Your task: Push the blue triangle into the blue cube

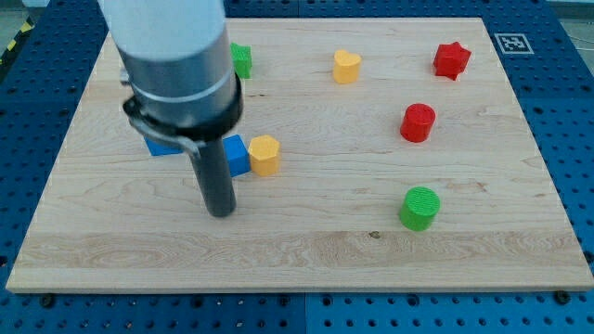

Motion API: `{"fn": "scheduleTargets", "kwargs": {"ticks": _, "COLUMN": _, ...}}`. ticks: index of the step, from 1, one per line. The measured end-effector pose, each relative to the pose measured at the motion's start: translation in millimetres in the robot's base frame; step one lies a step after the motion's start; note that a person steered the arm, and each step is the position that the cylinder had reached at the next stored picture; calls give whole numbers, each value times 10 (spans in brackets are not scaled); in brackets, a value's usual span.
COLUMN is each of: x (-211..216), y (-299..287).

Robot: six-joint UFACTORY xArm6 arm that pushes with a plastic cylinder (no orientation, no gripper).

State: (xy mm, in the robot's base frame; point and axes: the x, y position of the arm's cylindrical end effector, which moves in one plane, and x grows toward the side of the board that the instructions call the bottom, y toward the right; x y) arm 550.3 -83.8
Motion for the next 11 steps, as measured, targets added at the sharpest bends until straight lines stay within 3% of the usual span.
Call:
{"fn": "scheduleTargets", "kwargs": {"ticks": 1, "x": 361, "y": 163}}
{"fn": "scheduleTargets", "kwargs": {"ticks": 4, "x": 489, "y": -1114}}
{"fn": "scheduleTargets", "kwargs": {"ticks": 7, "x": -583, "y": -1183}}
{"fn": "scheduleTargets", "kwargs": {"ticks": 8, "x": -918, "y": -1496}}
{"fn": "scheduleTargets", "kwargs": {"ticks": 9, "x": -1151, "y": -1564}}
{"fn": "scheduleTargets", "kwargs": {"ticks": 11, "x": -1197, "y": -1350}}
